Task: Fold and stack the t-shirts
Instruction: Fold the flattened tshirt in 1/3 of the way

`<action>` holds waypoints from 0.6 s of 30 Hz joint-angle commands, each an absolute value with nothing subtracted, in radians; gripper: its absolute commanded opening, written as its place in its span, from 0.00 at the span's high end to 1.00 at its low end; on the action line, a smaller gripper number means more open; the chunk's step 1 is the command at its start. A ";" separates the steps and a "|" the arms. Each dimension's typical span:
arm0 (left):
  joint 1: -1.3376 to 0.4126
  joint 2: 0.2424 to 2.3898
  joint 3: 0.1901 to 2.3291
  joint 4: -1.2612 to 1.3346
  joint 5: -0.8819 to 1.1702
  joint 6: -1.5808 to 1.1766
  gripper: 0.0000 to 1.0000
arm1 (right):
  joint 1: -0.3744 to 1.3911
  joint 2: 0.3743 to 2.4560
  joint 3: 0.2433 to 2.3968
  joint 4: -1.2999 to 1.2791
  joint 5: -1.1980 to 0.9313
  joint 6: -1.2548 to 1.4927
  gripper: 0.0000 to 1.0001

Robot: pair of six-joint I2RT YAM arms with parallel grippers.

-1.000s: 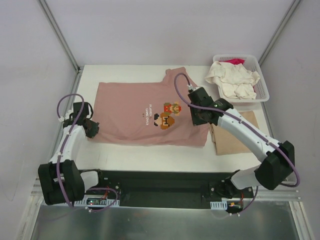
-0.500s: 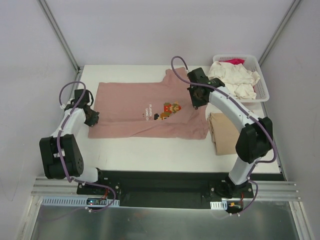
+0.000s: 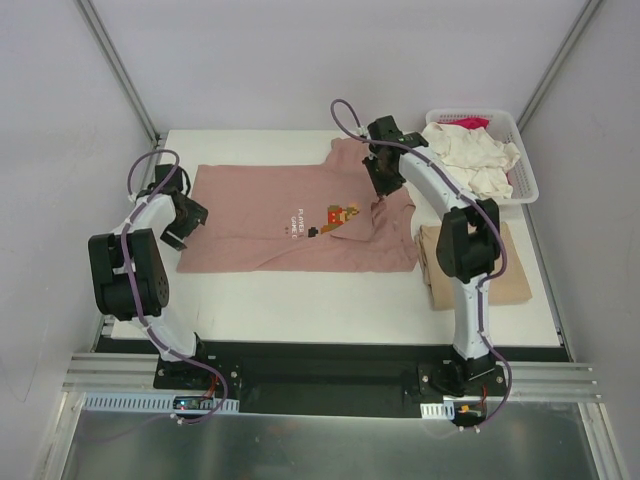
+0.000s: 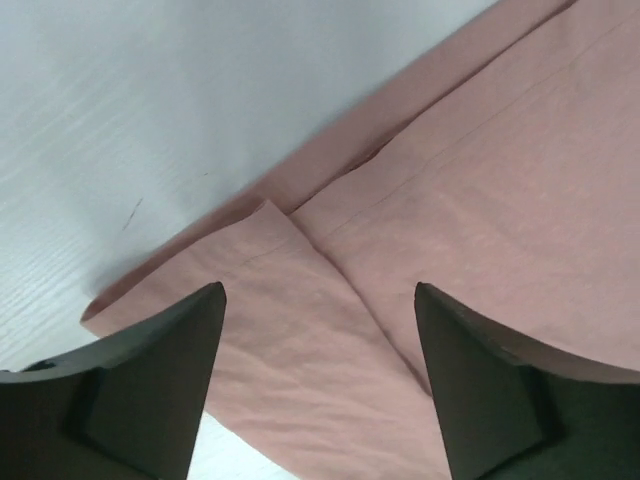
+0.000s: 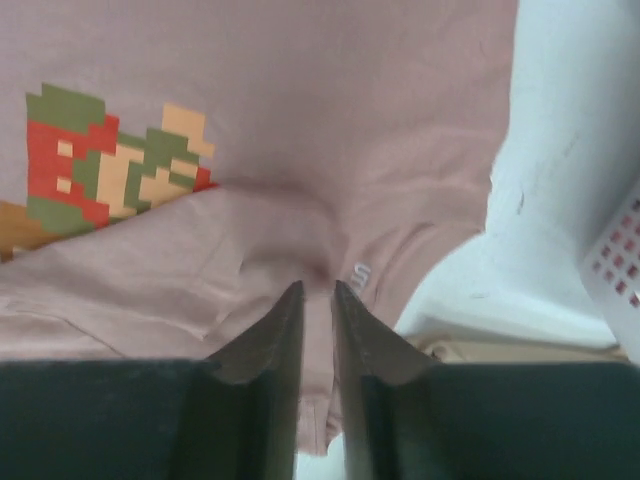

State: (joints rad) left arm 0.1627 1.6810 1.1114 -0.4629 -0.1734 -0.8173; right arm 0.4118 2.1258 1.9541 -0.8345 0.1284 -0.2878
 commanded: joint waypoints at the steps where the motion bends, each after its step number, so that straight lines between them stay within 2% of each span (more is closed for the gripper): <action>1: 0.155 1.660 1.199 -0.468 -0.221 -0.776 0.07 | 0.390 2.239 2.129 -0.894 0.133 -0.357 0.60; 2: 0.155 1.649 1.207 -0.474 -0.210 -0.766 0.01 | 0.390 2.246 2.149 -0.905 0.152 -0.359 0.29; 4: 0.155 1.599 1.215 -0.477 -0.183 -0.749 0.01 | 0.393 2.217 2.152 -0.937 0.176 -0.338 0.15; 5: 0.155 1.577 1.212 -0.477 -0.167 -0.733 0.01 | 0.394 2.186 2.113 -0.930 0.166 -0.324 0.04; 6: 0.155 1.556 1.204 -0.477 -0.141 -0.724 0.01 | 0.393 2.145 2.059 -0.907 0.141 -0.290 0.01; 10: 0.152 1.461 1.116 -0.472 -0.101 -0.666 0.01 | 0.394 1.863 1.621 -0.663 -0.114 -0.175 0.03; 12: 0.150 1.450 1.080 -0.447 -0.050 -0.638 0.01 | 0.394 1.781 1.512 -0.596 -0.234 -0.094 0.03; 15: 0.150 1.465 1.028 -0.394 0.128 -0.568 0.01 | 0.399 1.763 1.387 -0.502 -0.352 -0.017 0.03; 18: 0.150 1.485 0.999 -0.333 0.212 -0.540 0.01 | 0.410 1.798 1.350 -0.450 -0.376 0.050 0.02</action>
State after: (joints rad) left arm 0.1623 1.4605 1.0420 -0.4007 0.0280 -0.6281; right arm 0.3943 1.7729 1.3895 -0.6064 -0.2264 -0.0887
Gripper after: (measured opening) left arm 0.992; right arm 0.969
